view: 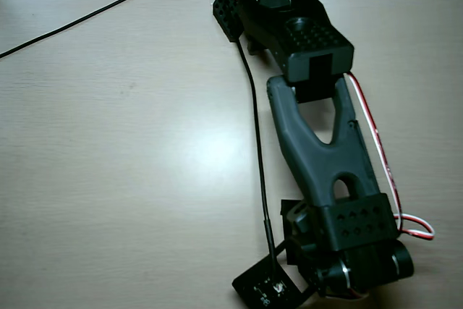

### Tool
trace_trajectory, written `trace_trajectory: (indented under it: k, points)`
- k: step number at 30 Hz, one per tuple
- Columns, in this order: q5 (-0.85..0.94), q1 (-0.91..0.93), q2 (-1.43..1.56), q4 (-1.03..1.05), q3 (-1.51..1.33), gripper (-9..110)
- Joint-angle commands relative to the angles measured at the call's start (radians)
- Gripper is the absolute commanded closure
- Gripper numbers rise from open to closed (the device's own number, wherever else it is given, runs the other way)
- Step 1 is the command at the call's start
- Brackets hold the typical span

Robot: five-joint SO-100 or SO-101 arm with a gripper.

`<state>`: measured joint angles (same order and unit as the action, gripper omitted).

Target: Grasp a tape and put it in the target area.

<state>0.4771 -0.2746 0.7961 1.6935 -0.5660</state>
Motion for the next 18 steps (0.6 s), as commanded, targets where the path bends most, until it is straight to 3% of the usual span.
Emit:
trace_trajectory:
  k: [1, 9, 18]
  points:
    - [0.009, 0.000, 0.025, 0.002, 0.005, 93]
    - [-0.002, -0.014, 0.078, 0.002, -0.015, 91]
    - [0.020, 0.020, 0.368, 0.003, -0.169, 90]
